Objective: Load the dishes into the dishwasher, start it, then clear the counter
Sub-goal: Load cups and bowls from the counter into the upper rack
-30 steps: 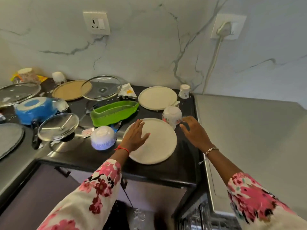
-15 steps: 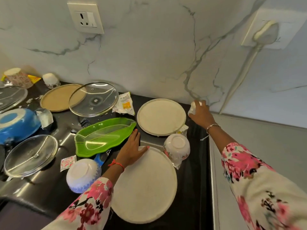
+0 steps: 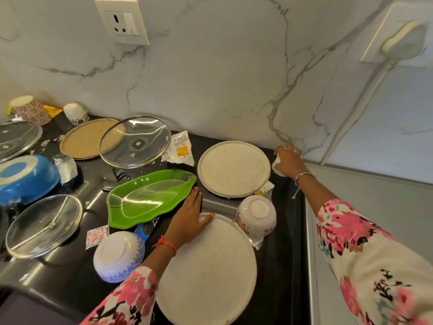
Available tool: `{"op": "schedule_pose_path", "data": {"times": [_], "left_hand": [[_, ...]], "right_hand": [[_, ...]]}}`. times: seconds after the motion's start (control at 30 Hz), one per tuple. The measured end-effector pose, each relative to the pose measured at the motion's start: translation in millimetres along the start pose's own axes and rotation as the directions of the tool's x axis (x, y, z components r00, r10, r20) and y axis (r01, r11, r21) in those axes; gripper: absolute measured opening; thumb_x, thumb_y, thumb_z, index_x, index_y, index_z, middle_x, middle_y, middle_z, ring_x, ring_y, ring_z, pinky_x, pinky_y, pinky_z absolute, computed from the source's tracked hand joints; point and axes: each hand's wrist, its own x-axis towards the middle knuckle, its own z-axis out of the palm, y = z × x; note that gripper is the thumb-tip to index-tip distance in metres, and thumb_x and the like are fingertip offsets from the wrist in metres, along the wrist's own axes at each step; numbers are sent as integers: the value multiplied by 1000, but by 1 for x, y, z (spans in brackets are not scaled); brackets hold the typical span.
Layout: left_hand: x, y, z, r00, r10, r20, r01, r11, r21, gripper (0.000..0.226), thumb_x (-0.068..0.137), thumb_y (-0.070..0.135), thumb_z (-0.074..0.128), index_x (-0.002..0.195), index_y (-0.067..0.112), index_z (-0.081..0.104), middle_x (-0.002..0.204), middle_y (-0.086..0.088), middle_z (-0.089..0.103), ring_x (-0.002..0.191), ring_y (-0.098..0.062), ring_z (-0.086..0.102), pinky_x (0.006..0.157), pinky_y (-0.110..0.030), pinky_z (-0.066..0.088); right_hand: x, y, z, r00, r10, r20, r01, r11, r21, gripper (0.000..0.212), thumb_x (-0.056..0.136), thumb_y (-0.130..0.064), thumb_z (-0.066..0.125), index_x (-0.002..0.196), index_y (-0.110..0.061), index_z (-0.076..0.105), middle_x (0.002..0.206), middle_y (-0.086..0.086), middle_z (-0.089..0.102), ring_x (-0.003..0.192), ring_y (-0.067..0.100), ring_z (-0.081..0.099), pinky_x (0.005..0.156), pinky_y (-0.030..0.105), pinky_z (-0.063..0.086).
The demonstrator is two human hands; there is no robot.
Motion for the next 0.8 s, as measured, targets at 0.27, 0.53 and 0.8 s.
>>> {"op": "schedule_pose_path", "data": {"times": [0.27,0.53,0.8], "left_hand": [[-14,5,-16,999,31,43,-32,999,39,74,95,47,40,148,4,10,157,-7,0,145,-18,0,115,-26,3],[-146,8,-6,969,213,-127,-217,976,-18,85,79,64,24,140,5,35,151,-11,27,143,-23,18,115,-31,12],[-369,-7,53,943,294,-155,-306,950,-61,73,83,55,32,137,5,40,148,-12,32,141,-23,22,116,-35,17]], "right_hand": [[-63,-26,-28,982,-77,-171,89,994,62,52,77,-10,65,125,-6,45,130,17,37,120,37,36,88,44,44],[-236,-69,-30,959,-106,-261,153,974,168,57,76,-17,69,128,-13,46,120,16,41,111,32,45,79,29,40],[-497,-101,52,981,-69,-181,115,959,260,58,73,-14,70,127,-14,48,121,11,42,113,29,45,77,29,41]]}}
